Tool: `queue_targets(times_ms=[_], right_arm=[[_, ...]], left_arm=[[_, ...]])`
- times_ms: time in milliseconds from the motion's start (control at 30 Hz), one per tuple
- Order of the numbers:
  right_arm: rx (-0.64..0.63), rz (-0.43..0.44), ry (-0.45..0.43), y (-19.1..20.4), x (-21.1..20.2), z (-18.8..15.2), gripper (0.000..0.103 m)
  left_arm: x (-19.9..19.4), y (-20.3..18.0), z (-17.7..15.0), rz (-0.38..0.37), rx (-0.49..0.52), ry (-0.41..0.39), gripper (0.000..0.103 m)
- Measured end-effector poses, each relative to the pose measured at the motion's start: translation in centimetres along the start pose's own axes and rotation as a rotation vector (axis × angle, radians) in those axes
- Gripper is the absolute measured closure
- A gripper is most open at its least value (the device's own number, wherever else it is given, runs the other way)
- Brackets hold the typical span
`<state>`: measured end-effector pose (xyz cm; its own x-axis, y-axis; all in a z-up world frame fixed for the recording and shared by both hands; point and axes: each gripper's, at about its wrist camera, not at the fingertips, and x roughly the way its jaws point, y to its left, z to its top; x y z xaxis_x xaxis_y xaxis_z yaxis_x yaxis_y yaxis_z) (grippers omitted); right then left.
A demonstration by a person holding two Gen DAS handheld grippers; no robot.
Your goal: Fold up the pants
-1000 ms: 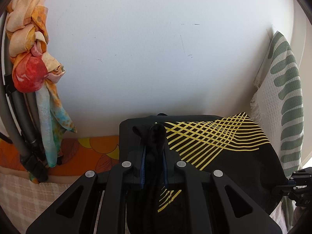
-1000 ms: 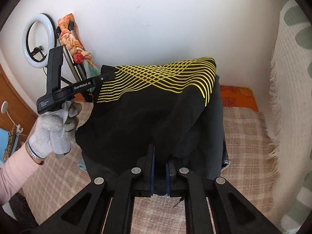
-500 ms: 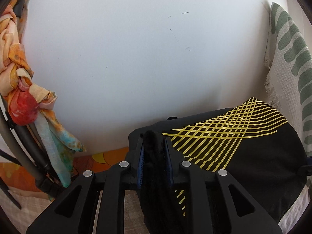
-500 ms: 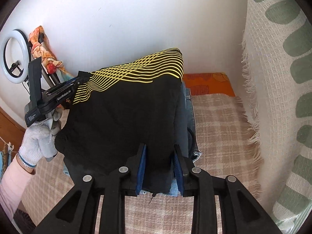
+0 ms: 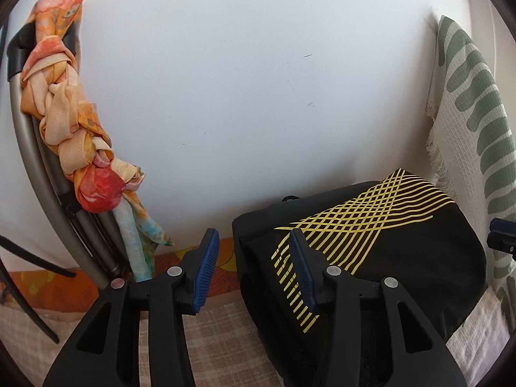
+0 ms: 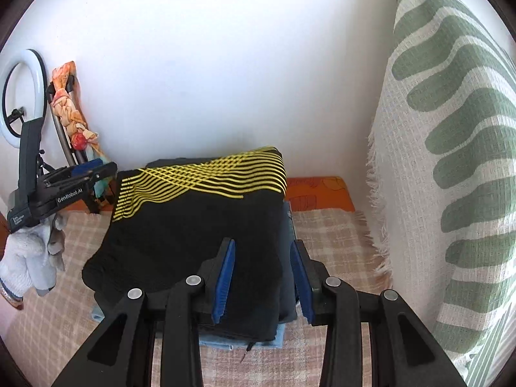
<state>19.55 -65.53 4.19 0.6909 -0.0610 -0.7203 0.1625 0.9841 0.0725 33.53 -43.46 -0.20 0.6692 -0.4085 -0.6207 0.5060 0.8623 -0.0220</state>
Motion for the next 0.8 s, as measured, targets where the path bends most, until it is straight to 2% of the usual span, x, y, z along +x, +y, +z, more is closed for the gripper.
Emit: queue_targets(times_ms=[67,100,200,300,400,567,800], right_arm=[[-0.034,0.036,-0.019,1.3,0.9,1.5,0.066],[-0.047,0.051,-0.015,1.8,1.7,2.2,0.066],[-0.05,0.067,0.021,2.7,4.8,3.8,0.066],[0.0,0.063,0.053,2.6,7.3,4.3,0.067],[0.024,0.03,0.076,2.3,9.0,4.0,0.067],[0.062,-0.001,0.077,1.4,9.9,3.9,0.068],[0.089,-0.057,0.042,1.5,7.3,3.9,0.066]], left_arm=[[-0.9,-0.2,-0.2,-0.047,-0.032,0.002,0.059],[-1.5,-0.6,-0.5,-0.094,-0.04,0.005,0.059],[-2.9,-2.7,-2.2,-0.173,0.035,0.016,0.059],[-2.2,-4.4,-4.2,-0.239,0.095,0.099,0.059],[-1.4,-4.7,-6.0,-0.246,0.125,0.156,0.059],[-2.1,-3.0,-7.5,-0.23,0.125,0.188,0.059],[-6.0,-0.9,-7.3,-0.19,0.117,0.146,0.057]])
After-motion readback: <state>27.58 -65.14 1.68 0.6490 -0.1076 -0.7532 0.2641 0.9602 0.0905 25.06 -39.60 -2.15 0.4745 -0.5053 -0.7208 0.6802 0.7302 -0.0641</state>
